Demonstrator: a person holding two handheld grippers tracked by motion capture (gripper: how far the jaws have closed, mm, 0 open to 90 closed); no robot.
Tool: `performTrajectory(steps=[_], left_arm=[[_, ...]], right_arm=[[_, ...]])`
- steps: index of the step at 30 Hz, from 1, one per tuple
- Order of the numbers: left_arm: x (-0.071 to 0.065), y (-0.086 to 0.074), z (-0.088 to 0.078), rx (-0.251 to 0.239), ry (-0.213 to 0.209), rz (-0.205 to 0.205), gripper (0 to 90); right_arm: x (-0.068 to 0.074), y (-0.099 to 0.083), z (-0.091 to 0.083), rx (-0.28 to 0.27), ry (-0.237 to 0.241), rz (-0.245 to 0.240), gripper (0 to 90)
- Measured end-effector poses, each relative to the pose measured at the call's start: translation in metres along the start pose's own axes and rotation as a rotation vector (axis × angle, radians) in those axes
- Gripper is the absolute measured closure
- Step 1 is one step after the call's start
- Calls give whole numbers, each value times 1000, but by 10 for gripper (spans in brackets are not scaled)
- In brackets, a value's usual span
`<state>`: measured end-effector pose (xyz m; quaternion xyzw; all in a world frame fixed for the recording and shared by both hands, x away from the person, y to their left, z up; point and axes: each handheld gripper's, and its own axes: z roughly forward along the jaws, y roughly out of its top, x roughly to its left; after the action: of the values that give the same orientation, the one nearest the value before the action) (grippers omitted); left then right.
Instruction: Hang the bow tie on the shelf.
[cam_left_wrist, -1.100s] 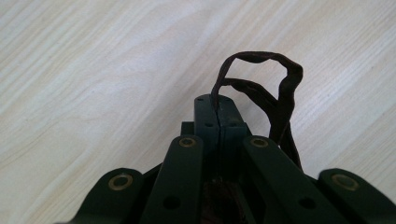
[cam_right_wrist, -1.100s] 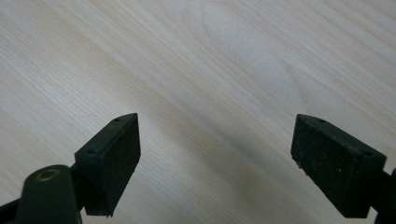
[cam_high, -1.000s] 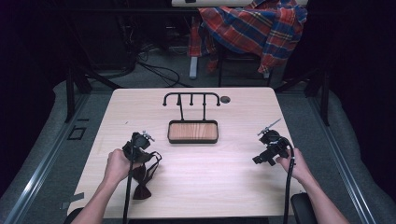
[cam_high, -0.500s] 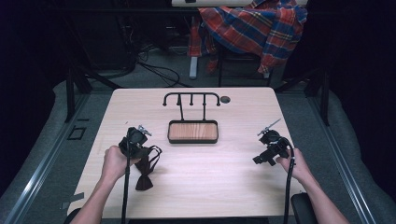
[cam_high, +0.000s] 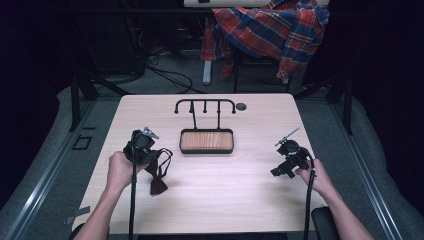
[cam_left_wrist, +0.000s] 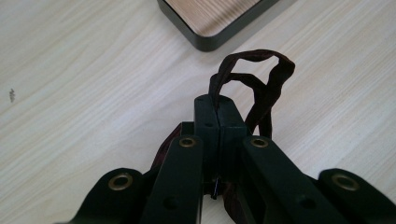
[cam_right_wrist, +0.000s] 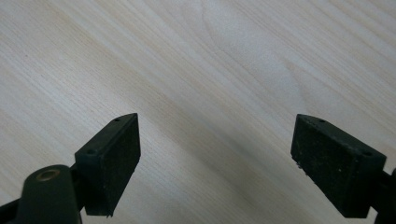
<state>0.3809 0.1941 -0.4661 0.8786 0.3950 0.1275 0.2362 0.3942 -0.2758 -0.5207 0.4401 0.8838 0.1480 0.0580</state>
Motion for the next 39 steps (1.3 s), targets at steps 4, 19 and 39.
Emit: performTrajectory(steps=[4,19,39], left_arm=[[2,2,-4,-20,12,-9,896],[14,16,-8,-42,41,-31,896],[19,53,-14,-77,70,-2,896]], right_arm=[[0,1,0,14,4,-9,156],[2,-1,3,-7,1,16,156],[2,-1,3,14,-6,15,157]])
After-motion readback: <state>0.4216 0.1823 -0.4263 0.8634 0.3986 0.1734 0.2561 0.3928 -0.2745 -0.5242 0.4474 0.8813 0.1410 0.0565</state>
